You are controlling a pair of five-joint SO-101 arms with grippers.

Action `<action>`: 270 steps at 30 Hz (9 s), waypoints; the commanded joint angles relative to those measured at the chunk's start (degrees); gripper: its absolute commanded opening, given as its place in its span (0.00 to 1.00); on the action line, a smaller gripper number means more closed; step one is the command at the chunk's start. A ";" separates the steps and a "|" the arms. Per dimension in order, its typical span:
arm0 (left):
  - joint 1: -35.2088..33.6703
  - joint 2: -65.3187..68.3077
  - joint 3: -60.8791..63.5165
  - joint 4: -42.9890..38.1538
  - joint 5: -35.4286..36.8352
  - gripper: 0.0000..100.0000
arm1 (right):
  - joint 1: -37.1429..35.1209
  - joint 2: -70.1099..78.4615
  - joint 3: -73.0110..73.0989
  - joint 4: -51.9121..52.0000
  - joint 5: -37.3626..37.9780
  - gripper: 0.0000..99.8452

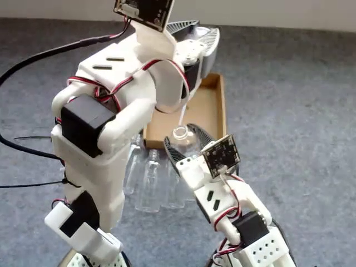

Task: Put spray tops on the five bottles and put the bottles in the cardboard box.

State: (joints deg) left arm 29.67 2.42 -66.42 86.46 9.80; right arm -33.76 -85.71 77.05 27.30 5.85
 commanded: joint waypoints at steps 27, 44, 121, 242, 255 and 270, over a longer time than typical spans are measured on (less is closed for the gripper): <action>1.10 -0.48 6.55 -1.49 0.35 0.02 | -0.40 -1.01 -7.43 5.23 -5.80 0.00; 0.66 0.04 6.90 -6.42 -1.67 0.02 | -0.40 -1.19 -7.34 5.23 -5.80 0.00; -0.31 -14.46 13.41 13.98 -12.22 0.16 | 7.16 21.23 -36.09 5.14 -10.20 0.00; -51.03 -88.66 149.93 -30.86 -24.00 0.21 | 6.37 113.10 -71.43 -53.32 -6.24 0.04; -51.03 -88.66 149.93 -30.86 -24.00 0.21 | 6.64 121.27 -70.20 -55.60 -5.98 0.03; -51.03 -88.66 149.93 -30.86 -24.00 0.21 | 6.55 121.36 -69.67 -55.60 -5.89 0.14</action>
State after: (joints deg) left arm -20.97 -85.58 83.91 56.48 -14.73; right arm -27.78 37.01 8.31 -27.47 -0.48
